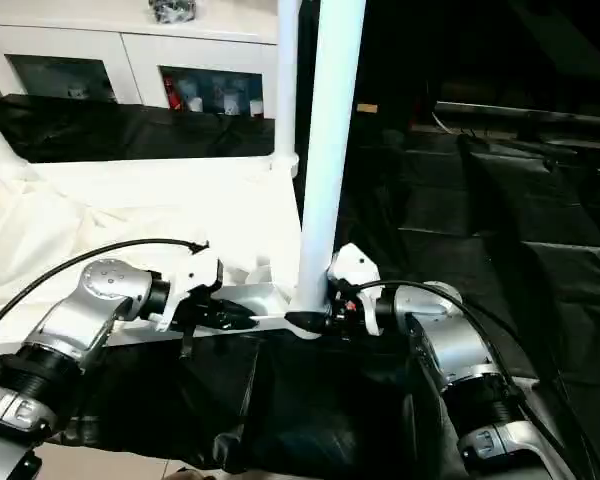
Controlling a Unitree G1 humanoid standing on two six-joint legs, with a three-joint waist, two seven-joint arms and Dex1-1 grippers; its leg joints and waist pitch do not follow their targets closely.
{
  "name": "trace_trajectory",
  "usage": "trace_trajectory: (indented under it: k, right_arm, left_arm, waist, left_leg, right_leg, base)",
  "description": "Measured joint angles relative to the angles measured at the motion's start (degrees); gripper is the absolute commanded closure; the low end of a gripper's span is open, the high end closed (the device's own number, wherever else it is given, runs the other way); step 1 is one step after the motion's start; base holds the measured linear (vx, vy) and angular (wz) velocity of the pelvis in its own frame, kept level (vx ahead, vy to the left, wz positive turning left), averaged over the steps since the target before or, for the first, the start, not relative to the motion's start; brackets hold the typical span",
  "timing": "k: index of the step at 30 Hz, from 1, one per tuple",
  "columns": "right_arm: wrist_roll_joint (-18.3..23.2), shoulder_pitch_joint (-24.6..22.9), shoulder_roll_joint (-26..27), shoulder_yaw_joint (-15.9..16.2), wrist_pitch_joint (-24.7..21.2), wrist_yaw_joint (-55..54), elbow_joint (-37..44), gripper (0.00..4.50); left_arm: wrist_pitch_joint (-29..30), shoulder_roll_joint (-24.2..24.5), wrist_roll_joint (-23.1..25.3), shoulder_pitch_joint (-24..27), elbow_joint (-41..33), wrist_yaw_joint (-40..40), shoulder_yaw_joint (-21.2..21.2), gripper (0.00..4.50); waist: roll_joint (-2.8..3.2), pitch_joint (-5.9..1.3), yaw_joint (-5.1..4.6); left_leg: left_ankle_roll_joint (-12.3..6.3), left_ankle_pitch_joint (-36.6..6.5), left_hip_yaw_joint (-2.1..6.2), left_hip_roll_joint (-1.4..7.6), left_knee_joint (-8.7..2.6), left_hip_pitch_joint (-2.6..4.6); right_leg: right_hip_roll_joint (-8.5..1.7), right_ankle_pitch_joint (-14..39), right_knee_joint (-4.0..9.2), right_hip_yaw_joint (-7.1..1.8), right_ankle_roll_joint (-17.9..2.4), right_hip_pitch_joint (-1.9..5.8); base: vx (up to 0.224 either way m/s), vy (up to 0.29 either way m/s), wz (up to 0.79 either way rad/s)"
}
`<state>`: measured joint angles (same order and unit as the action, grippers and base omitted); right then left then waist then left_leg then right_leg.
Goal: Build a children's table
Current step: Rotate leg to tighten
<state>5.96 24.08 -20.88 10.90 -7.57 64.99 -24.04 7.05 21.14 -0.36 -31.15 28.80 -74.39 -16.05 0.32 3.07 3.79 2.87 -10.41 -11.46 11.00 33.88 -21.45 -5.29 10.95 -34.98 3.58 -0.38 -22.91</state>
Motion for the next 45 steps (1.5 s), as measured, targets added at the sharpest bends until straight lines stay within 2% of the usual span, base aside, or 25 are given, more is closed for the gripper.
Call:
trace_trajectory:
  k: [5,7,12,17,23,25,28,30,39,42,45]
  right_arm:
    - [0.3,-0.6,0.7,0.0,-0.2,0.0,0.4,1.84]
    - [0.3,-1.2,1.8,-1.1,-0.2,-2.1,0.2,1.85]
    - [-2.6,1.5,9.2,-5.7,0.4,-21.2,-6.1,1.85]
    - [-3.9,3.8,14.7,-9.1,0.0,-36.2,-9.9,1.85]
    - [-4.1,5.3,17.5,-11.9,-0.2,-43.5,-11.8,1.85]
    - [-4.1,5.4,17.6,-12.2,0.3,-43.5,-12.1,1.15]
    - [-2.9,5.4,18.0,-12.7,0.3,-42.7,-12.0,1.13]
    - [-2.8,5.4,17.8,-12.7,0.3,-41.8,-12.0,0.74]
    - [-2.5,3.3,9.4,-7.6,0.3,-23.1,-7.7,0.69]
    - [-1.8,2.4,5.1,-4.6,0.3,-14.6,-4.9,0.69]
    - [-1.1,1.8,3.6,-3.3,0.4,-8.8,-2.8,0.69]
  left_arm:
    - [0.0,0.2,0.0,0.3,-0.3,0.0,-0.1,4.50]
    - [0.1,-0.1,0.2,0.3,-0.3,1.5,-0.1,4.50]
    - [2.0,-5.4,3.4,-1.8,3.3,14.1,2.0,4.50]
    - [5.9,-10.3,4.9,-3.6,4.9,23.4,2.7,4.50]
    - [7.9,-13.4,6.3,-4.5,5.2,27.8,2.8,4.50]
    - [7.9,-13.6,6.5,-4.5,5.2,27.9,2.8,4.50]
    - [7.8,-13.5,6.6,-4.5,5.1,27.9,2.8,4.50]
    - [7.7,-13.0,6.6,-4.5,4.9,27.3,2.6,4.50]
    - [3.8,-7.7,5.2,-2.8,2.5,18.2,1.6,4.50]
    - [2.2,-5.5,3.6,-2.2,2.1,12.7,1.2,4.50]
    - [1.1,-3.7,2.4,-1.5,1.4,8.2,0.6,4.50]
  waist:
    - [-0.05,-0.02,0.01]
    - [-0.07,-0.03,-0.07]
    - [-0.11,-0.05,-1.02]
    - [-0.09,-0.06,-1.72]
    - [-0.06,-0.11,-1.68]
    - [-0.05,-0.11,-1.61]
    - [-0.04,-0.12,-1.67]
    - [-0.05,-0.11,-1.72]
    - [0.01,-0.07,-1.83]
    - [0.00,-0.06,-1.60]
    - [-0.03,-0.04,-1.11]
  left_leg:
    - [0.00,0.0,0.00,0.00,0.00,0.00]
    - [0.00,0.0,0.00,0.00,0.01,0.02]
    - [0.01,0.0,0.00,-0.02,0.01,0.20]
    - [0.01,0.0,0.01,-0.04,-0.01,0.22]
    - [0.01,0.0,0.01,-0.08,-0.01,0.19]
    - [0.01,0.0,0.01,-0.07,-0.01,0.19]
    - [0.01,0.0,0.01,-0.07,-0.01,0.18]
    - [0.01,0.0,0.01,-0.06,-0.02,0.17]
    - [0.00,0.0,0.02,0.02,-0.12,0.03]
    - [0.00,0.0,0.02,0.02,-0.11,0.00]
    - [0.00,0.0,0.01,0.02,-0.08,-0.03]
  right_leg:
    - [0.00,0.0,0.00,0.00,0.0,0.00]
    - [0.00,0.0,-0.01,0.00,0.0,0.01]
    - [0.00,0.0,-0.04,-0.05,0.0,0.08]
    - [0.00,0.1,-0.02,-0.07,0.2,0.10]
    - [0.00,0.0,-0.01,-0.09,-0.1,0.14]
    - [0.00,0.0,-0.01,-0.08,0.0,0.14]
    - [0.00,0.0,0.00,-0.08,0.0,0.13]
    - [0.00,0.0,0.00,-0.08,0.0,0.10]
    - [0.06,0.0,0.00,0.00,0.1,-0.10]
    - [0.05,0.0,0.01,0.01,0.1,-0.11]
    - [0.03,0.0,0.00,0.02,0.1,-0.10]
  base:
    - [0.000,0.000,0.00]
    - [0.000,0.000,0.00]
    - [0.000,0.000,0.00]
    - [0.000,0.000,0.00]
    - [0.000,0.000,0.00]
    - [0.000,0.000,0.00]
    - [0.000,0.000,0.00]
    - [0.000,0.000,0.00]
    - [0.000,0.000,0.00]
    - [0.000,0.000,0.00]
    - [0.000,0.000,0.00]
